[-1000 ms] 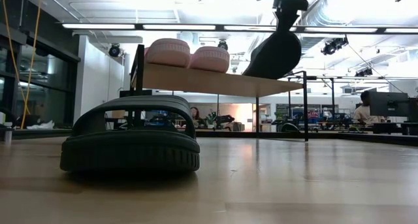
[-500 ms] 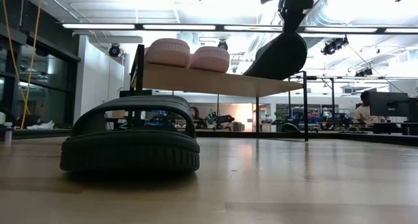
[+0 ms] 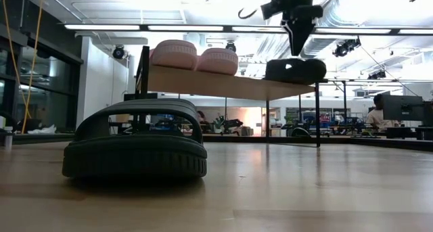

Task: Pick and place slides into the shelf
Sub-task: Put the black slide on the shelf

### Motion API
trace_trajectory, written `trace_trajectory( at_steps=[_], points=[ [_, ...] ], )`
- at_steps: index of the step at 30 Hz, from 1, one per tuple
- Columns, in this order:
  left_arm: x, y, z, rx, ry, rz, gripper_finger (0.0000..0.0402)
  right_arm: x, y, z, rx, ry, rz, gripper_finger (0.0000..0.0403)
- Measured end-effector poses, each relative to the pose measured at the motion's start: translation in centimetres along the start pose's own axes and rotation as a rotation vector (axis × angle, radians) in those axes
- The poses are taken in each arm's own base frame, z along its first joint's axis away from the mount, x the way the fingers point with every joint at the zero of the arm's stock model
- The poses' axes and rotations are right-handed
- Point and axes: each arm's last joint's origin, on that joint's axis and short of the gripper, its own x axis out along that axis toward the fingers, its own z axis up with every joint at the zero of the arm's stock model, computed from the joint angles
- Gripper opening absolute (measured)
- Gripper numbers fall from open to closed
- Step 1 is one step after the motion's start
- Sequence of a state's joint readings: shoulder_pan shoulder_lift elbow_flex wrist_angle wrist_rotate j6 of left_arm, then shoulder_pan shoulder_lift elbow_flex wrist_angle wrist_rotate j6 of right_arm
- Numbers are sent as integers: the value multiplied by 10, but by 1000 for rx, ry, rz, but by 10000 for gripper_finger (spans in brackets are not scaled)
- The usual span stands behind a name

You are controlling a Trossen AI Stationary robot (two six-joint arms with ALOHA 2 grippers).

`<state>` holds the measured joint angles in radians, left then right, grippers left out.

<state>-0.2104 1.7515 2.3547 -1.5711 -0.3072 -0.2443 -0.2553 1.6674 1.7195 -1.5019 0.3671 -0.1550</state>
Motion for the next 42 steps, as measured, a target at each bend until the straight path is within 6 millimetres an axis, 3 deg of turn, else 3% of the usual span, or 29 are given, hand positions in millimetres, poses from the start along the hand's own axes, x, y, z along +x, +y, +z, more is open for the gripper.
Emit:
trace_trajectory(
  at_steps=[9, 29, 34, 42],
  points=[
    [0, 0, 0, 0, 0, -2, 152, 0, 1, 0, -3, -5, 20, 129],
    [0, 0, 0, 36, 1, -2, 152, -7, 9, 25, 115, -302, 411, 130],
    [0, -2, -1, 8, 22, -89, 152, -9, 10, 28, 182, -321, 466, 130],
    [22, -11, -8, 13, 141, -170, 152, -13, 21, 29, 142, -325, 487, 130]
  ],
)
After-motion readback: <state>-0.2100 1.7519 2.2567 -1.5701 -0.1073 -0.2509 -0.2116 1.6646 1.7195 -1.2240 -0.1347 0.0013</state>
